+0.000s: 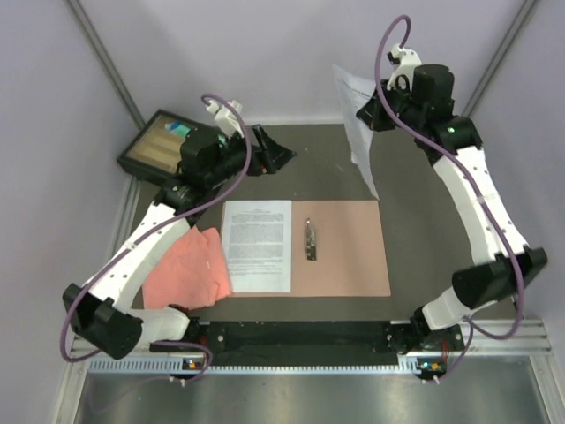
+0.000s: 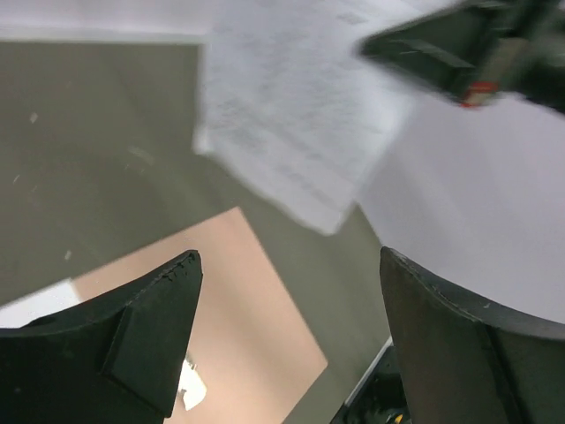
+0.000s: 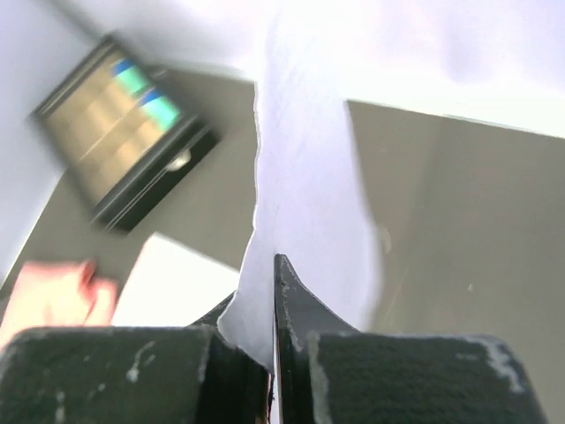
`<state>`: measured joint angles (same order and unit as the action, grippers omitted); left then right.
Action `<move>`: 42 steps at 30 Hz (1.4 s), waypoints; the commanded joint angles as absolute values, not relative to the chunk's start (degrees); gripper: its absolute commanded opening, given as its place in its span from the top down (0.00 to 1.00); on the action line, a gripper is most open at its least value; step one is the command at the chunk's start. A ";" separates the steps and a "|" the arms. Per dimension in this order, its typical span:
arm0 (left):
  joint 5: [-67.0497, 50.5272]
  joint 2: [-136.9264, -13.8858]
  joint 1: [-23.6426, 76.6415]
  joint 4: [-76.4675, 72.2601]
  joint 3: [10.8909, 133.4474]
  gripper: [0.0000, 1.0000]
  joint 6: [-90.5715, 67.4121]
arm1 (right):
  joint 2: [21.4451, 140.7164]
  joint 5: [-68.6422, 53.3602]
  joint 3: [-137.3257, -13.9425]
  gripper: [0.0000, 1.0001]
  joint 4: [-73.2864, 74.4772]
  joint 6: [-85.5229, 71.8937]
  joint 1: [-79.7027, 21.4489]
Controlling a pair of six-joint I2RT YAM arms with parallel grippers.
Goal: Put the files into the folder
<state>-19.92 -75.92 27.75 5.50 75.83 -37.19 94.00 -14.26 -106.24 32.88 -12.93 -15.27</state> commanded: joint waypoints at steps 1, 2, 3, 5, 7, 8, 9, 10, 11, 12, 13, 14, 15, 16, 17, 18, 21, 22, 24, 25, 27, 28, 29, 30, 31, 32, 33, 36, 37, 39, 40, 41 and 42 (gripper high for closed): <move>-14.68 -68.75 27.51 17.30 67.07 0.14 -33.14 | 80.64 -19.06 -100.03 1.00 46.74 -7.56 -23.00; -13.89 -65.51 27.42 17.66 64.10 0.13 -32.70 | 79.12 -23.94 -99.24 1.00 47.98 -7.65 -24.51; -12.15 -64.09 27.51 18.19 62.77 0.13 -32.78 | 77.80 -27.39 -97.58 1.00 49.73 -7.82 -25.91; -11.43 -60.84 27.51 16.89 58.56 0.13 -33.83 | 73.24 -42.09 -93.36 1.00 47.83 -9.48 -27.94; -11.34 -59.86 27.42 15.91 56.78 0.13 -34.62 | 69.63 -48.40 -85.11 1.00 41.87 -14.13 -28.12; -11.42 -59.94 27.42 15.91 56.34 0.13 -35.59 | 66.13 -50.95 -81.95 1.00 39.75 -15.98 -28.12; -11.77 -60.03 27.51 15.82 56.25 0.13 -35.86 | 64.70 -51.85 -76.69 1.00 38.33 -17.74 -28.13; -12.56 -60.38 27.51 15.56 56.16 0.13 -36.03 | 63.73 -52.29 -74.64 1.00 37.10 -17.84 -28.13; -12.57 -60.55 27.42 15.12 56.16 0.14 -36.04 | 62.68 -51.25 -72.79 1.00 37.26 -17.67 -27.86; -12.57 -60.82 27.42 15.03 56.08 0.14 -35.95 | 61.71 -50.11 -69.47 1.00 37.44 -17.23 -27.17; -12.22 -61.60 27.51 15.03 56.16 0.14 -35.69 | 61.35 -49.05 -67.69 1.00 37.09 -17.75 -26.03; -12.04 -62.22 27.42 15.03 56.42 0.14 -35.34 | 61.26 -50.61 -65.76 1.00 35.52 -18.62 -24.19; -12.13 -62.84 27.51 15.12 56.69 0.14 -35.33 | 61.09 -53.32 -61.04 1.00 32.98 -22.98 -19.04; -12.48 -64.41 27.51 15.29 57.04 0.14 -35.42 | 61.08 -55.61 -59.08 1.00 30.61 -25.12 -16.81; -13.70 -65.12 27.42 15.29 57.65 0.14 -35.59 | 61.26 -54.85 -58.02 1.00 31.46 -25.57 -14.44; -14.32 -65.82 27.51 14.60 57.74 0.14 -35.77 | 62.22 -51.54 -58.44 1.00 34.25 -22.62 -11.72; -16.34 -68.02 27.42 13.36 57.92 0.14 -36.30 | 66.34 -50.18 -58.53 1.00 38.93 -19.52 -6.09; -16.35 -69.07 27.42 12.75 57.92 0.14 -36.30 | 67.92 -46.79 -59.32 1.00 40.76 -18.12 -5.80; -17.05 -70.57 27.51 12.31 58.01 0.14 -36.21 | 70.30 -41.94 -61.87 1.00 45.79 -14.26 -5.80; -17.40 -72.40 27.42 12.39 58.27 0.14 -36.30 | 72.57 -39.49 -62.40 1.00 46.31 -13.19 -5.71; -19.06 -74.26 27.42 11.26 58.01 0.14 -37.00 | 75.13 -35.88 -64.24 1.00 48.15 -11.00 -5.71; -19.77 -76.09 27.51 9.77 57.49 0.14 -37.70 | 77.41 -33.08 -64.86 1.00 48.60 -10.38 -5.63; -19.95 -76.98 27.42 8.80 57.13 0.14 -38.05 | 78.65 -31.57 -65.21 1.00 48.60 -10.02 -5.63; -19.86 -77.86 27.42 8.18 56.87 0.14 -38.49 | 79.88 -29.73 -65.39 1.00 49.13 -9.67 -5.71; -19.69 -80.13 27.51 7.74 56.69 0.15 -38.93 | 82.15 -26.31 -65.74 1.00 49.22 -9.58 -5.71; -19.34 -81.55 27.42 7.91 56.95 0.17 -39.11 | 83.05 -24.45 -65.66 1.00 48.96 -9.49 -5.63; -18.81 -85.74 27.33 9.65 58.52 0.18 -38.85 | 84.80 -20.08 -65.92 1.00 48.26 -9.23 -5.63; -19.68 -90.17 27.33 10.90 58.63 0.19 -39.46 | 88.15 -19.07 -66.53 1.00 47.12 -7.56 -5.71; -19.86 -90.70 27.33 9.42 58.01 0.19 -39.90 | 89.20 -19.33 -66.88 1.00 46.67 -6.86 -5.71; -20.30 -92.19 27.33 8.35 56.78 0.19 -40.69 | 89.91 -19.69 -67.06 1.00 45.10 -6.51 -5.71; -20.48 -92.81 27.33 7.83 56.69 0.20 -40.95 | 90.35 -19.77 -67.41 1.00 44.83 -6.16 -5.63; -20.83 -93.60 27.33 7.47 56.25 0.20 -41.48 | 91.13 -19.51 -67.67 1.00 44.56 -5.98 -5.71; -21.35 -93.86 27.33 7.04 56.08 0.20 -41.75 | 91.75 -18.82 -67.85 1.00 44.30 -5.89 -5.71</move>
<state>-19.11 -93.38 27.53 11.42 56.75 -39.99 90.61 -21.37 -64.07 46.89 -8.38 -5.87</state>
